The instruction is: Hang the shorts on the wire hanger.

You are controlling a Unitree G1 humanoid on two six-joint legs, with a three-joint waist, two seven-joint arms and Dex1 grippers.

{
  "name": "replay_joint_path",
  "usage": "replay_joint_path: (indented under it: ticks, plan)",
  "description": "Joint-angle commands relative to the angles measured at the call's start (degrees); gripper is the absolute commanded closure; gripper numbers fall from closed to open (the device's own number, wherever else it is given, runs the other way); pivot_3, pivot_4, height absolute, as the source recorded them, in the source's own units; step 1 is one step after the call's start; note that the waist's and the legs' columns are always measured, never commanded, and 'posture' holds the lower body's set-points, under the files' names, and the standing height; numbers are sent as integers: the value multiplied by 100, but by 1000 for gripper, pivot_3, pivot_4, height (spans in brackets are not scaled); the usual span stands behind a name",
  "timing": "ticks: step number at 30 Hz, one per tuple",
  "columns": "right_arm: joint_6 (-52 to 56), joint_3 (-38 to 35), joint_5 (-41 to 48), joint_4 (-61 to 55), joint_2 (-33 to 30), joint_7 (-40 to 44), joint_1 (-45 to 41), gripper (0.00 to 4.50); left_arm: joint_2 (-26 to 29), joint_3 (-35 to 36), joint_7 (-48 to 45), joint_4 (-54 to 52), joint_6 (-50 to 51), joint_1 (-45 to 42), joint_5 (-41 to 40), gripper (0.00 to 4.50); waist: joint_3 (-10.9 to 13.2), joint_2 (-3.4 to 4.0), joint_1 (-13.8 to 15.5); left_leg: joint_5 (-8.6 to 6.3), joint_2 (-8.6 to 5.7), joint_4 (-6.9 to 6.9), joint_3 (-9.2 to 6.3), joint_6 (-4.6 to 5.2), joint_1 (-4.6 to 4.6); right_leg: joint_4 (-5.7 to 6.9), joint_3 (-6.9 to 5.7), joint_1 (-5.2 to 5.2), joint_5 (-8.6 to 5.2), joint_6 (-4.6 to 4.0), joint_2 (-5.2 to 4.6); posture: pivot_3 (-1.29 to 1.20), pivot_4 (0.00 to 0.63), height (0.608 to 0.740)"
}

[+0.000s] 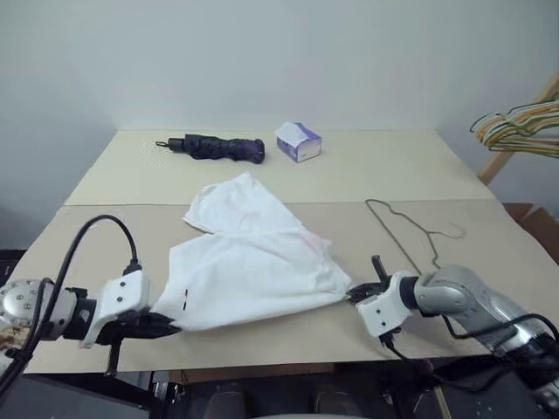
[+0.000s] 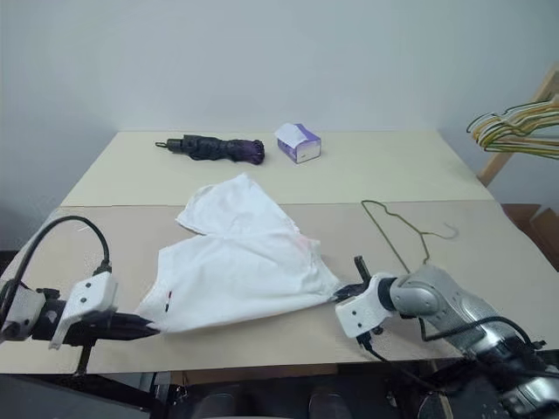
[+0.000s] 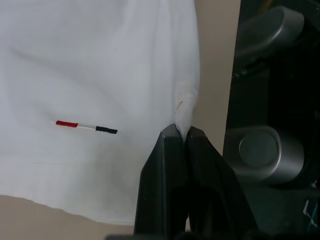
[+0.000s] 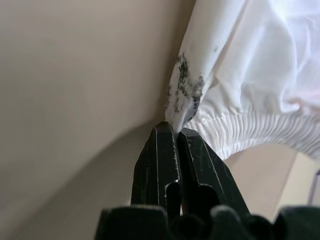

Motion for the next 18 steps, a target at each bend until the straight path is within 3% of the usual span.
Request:
replay_joint_path:
  ticks: [1,7,10,14,15,18]
  plan:
    - [831,-409,298,-845,-262,598,189,4475,230,-51,-213,90,-368,121,319,4500,0,1,15,0,0,0,1,0,1,0,0,-2,-1,0,-1,28,0,740]
    - [1845,-852,1511,-2094,-867,1729,592,4475,306,-82,-604,94,-619,199,199,4500,2,-3,43,-1,-1,0,2,-2,2,-9,-11,-15,-8,-3,-7,9,0,740]
    - [2552,-1150,2203,-2249,-556,1636,421,4475,191,-190,-565,195,-562,-296,18,4500,-1,-18,40,-2,1,0,1,-3,10,-10,-16,-10,-18,-15,-10,8,0,740]
    - [3855,-1340,2887,-1598,161,1466,-810,4475,-516,-856,59,940,-557,-2214,249,4500,-10,-24,43,-1,0,0,1,-2,22,-8,-15,0,-23,-23,-7,7,0,740]
    - [4101,-1318,2924,-1250,389,1374,-1251,4475,-765,-1077,322,1234,-539,-2794,471,4500,-10,-26,47,-1,-5,0,2,-2,30,-9,-14,11,-1,10,-7,10,0,740]
    - [4684,-1146,2254,437,1227,348,-3059,4475,-1862,-1590,1924,2590,-508,-4921,1491,4500,-14,-40,58,0,-10,2,-10,-1,26,-10,-14,34,8,13,3,13,0,740]
